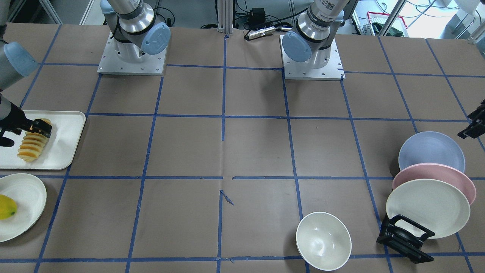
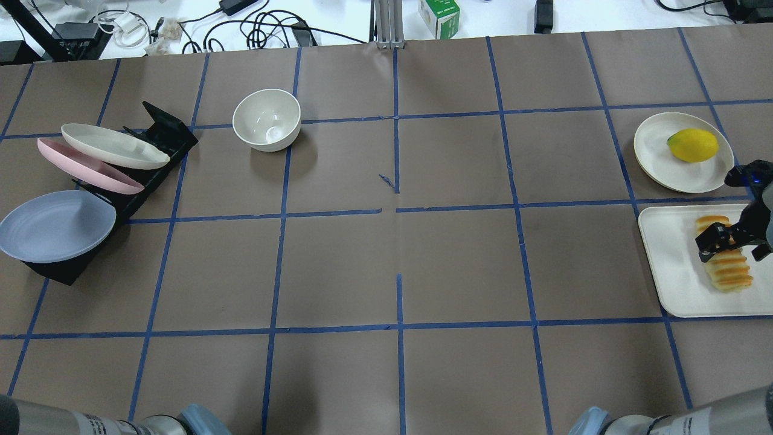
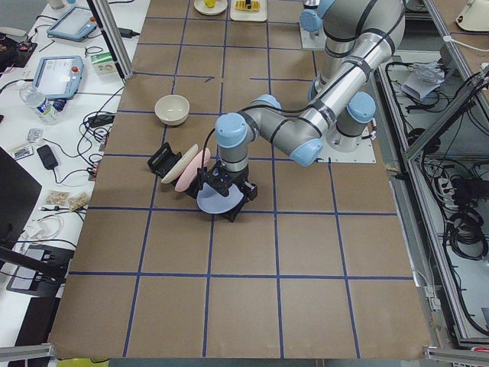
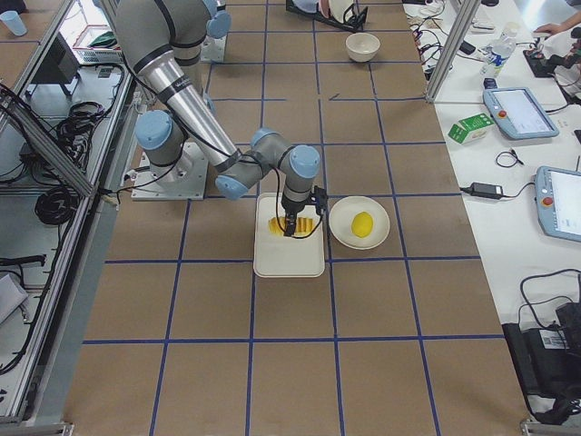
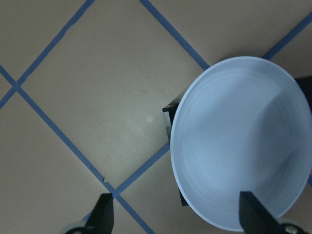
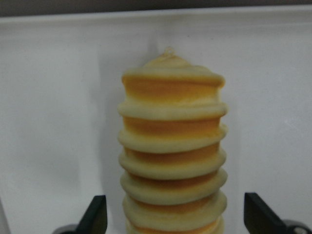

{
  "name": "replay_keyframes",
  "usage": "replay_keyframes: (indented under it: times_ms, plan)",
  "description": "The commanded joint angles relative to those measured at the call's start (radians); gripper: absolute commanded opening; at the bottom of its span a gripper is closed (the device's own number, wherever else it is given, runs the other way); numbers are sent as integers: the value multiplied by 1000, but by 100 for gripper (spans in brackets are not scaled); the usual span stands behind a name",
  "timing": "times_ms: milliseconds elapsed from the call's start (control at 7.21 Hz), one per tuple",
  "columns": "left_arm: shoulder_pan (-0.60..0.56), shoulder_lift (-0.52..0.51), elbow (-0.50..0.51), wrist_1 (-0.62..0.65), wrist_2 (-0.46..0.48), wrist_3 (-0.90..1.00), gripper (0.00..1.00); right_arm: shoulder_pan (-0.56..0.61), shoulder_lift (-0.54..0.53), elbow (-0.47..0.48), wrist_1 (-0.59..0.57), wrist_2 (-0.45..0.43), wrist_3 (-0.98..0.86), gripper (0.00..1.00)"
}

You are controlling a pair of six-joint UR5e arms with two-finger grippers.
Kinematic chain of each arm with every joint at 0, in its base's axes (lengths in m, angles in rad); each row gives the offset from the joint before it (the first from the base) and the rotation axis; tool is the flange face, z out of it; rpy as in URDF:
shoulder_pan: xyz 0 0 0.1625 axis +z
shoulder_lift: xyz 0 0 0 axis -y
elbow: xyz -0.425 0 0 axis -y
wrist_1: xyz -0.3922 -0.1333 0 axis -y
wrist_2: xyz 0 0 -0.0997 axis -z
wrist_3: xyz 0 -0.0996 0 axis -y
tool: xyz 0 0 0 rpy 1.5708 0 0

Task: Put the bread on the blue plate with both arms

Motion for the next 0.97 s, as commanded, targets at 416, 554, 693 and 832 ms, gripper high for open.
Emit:
replay_keyframes:
  times_ms: [416,554,693,832]
  plan:
    - [10,-68,-35,53,-3,-1,73,-2,30,-7,2,-13,-9,35]
    - [10,-83,-37,56,-2,-3,64,-2,33,-8,2,-13,-6,6]
    - [10,-87,-37,56,-2,-1,61,-2,27,-8,6,-14,-6,0]
    - [17,-87,-35,57,0,2,48,-1,20,-17,19,-13,-6,0]
